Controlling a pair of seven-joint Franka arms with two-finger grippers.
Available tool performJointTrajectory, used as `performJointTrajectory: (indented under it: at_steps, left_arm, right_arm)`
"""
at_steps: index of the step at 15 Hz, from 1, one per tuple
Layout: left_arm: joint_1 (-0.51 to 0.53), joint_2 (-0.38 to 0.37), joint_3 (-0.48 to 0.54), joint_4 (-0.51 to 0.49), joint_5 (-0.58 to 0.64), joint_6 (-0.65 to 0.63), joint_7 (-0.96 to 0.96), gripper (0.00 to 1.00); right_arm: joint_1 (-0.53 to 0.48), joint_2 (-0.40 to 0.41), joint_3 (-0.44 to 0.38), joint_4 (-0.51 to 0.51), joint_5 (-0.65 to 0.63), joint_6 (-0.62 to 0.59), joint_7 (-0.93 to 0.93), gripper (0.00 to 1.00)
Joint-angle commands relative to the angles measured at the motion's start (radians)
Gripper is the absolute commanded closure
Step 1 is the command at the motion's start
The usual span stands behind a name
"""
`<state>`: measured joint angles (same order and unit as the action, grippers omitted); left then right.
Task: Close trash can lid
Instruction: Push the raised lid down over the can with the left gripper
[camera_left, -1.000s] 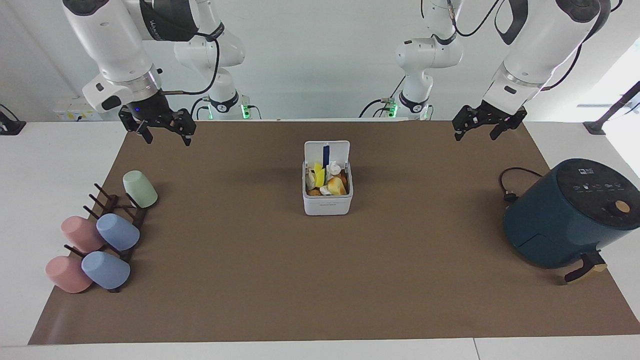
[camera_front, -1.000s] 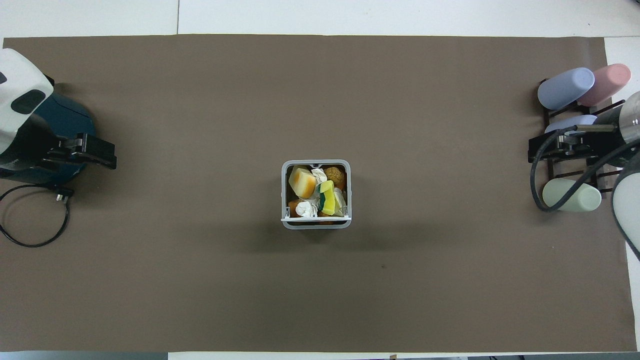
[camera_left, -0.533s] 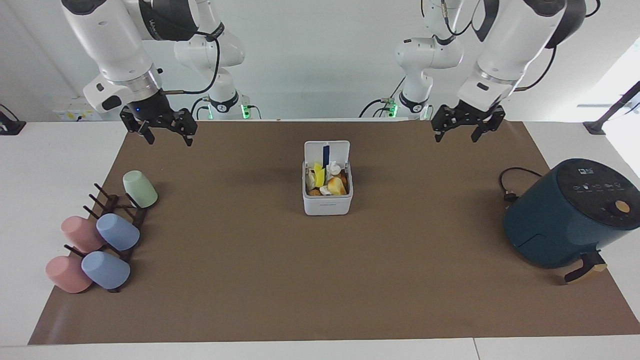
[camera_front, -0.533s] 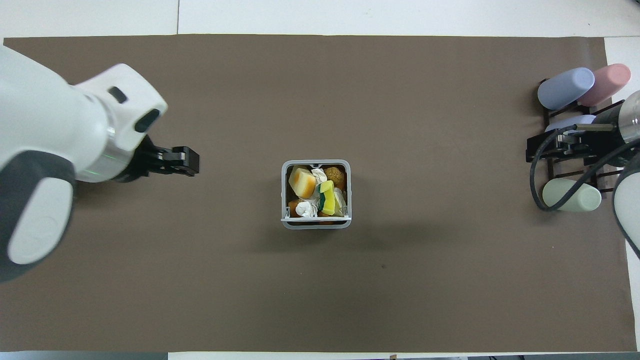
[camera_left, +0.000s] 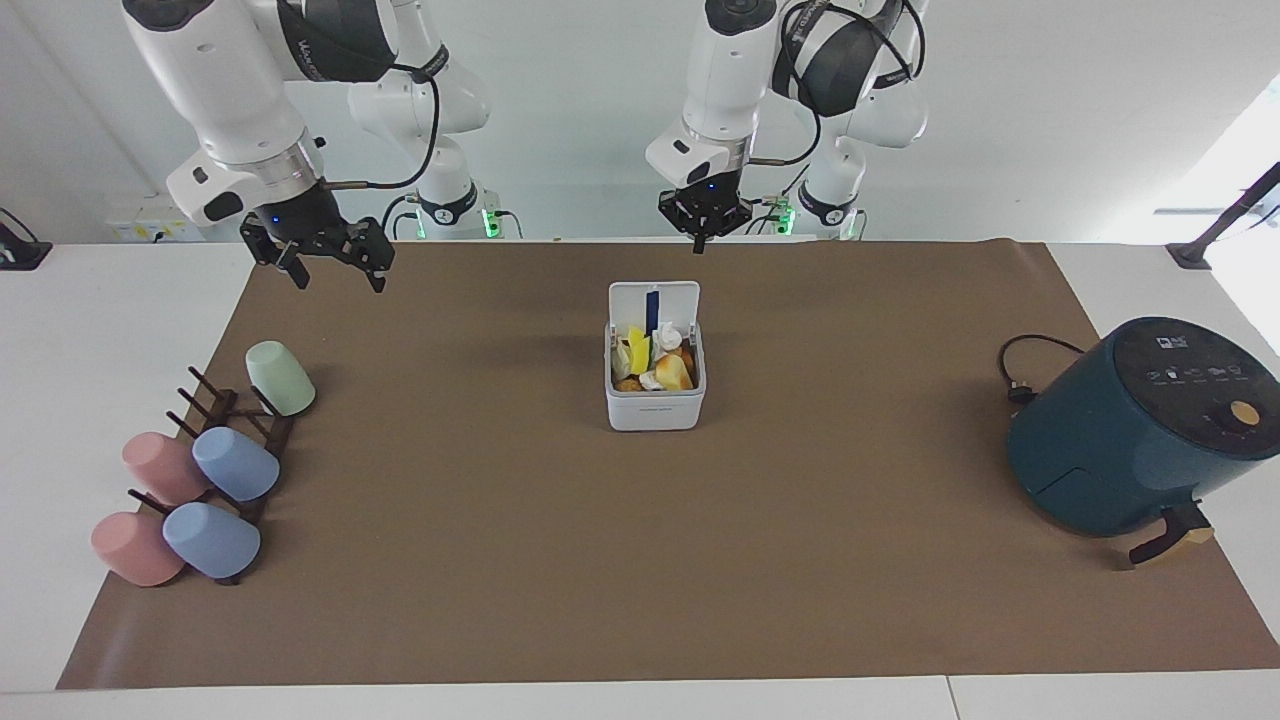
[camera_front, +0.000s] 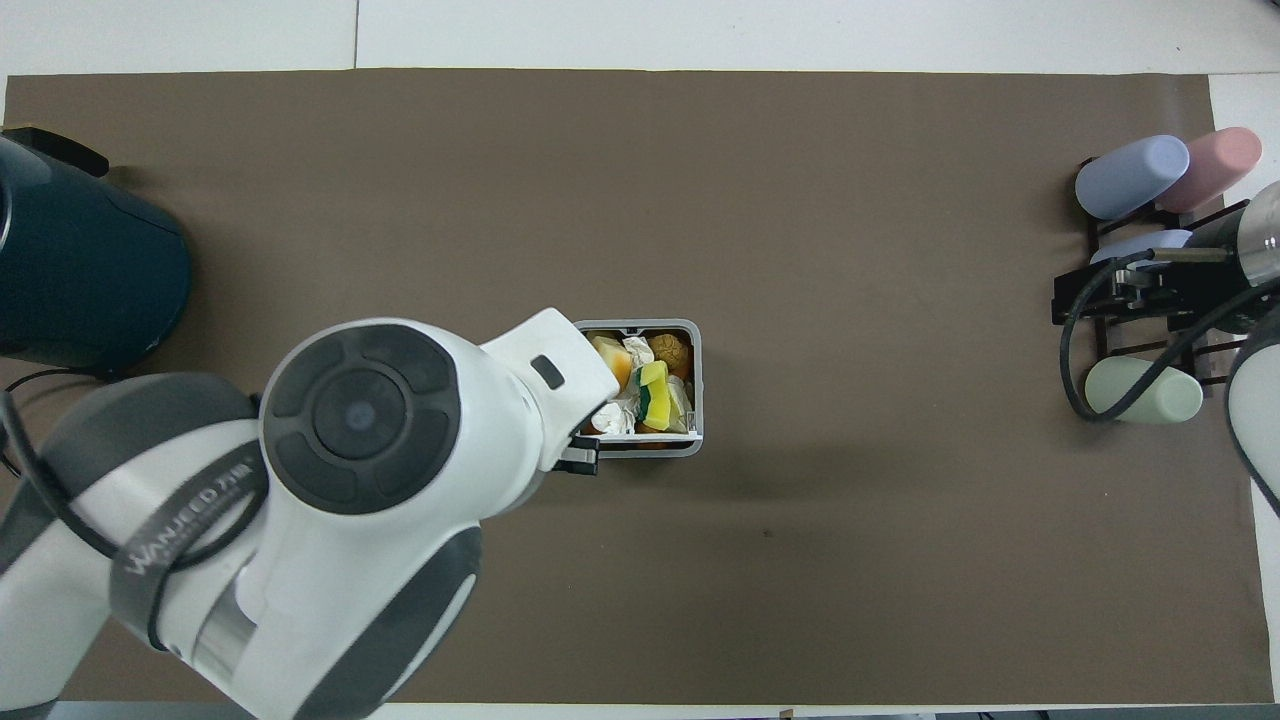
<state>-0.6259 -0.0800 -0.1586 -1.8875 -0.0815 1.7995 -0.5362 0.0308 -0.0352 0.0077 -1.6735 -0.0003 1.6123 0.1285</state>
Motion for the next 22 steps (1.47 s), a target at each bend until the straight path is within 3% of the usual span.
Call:
performJointTrajectory:
  at_steps: [1, 13, 22]
  left_arm:
    - [-0.044, 0.009, 0.022, -0.053, -0.021, 0.113, -0.060, 1.00]
    - [0.011, 0.086, 0.028, -0.035, -0.043, 0.288, -0.091, 1.00]
    - [0.054, 0.189, 0.030, 0.048, -0.043, 0.346, -0.096, 1.00]
  right_arm:
    - [-0.011, -0.017, 0.001, -0.020, 0.020, 0.011, -0.027, 0.00]
    - [-0.011, -0.018, 0.001, -0.020, 0.020, 0.004, -0.027, 0.00]
    - [-0.011, -0.018, 0.001, -0.022, 0.020, 0.004, -0.027, 0.00]
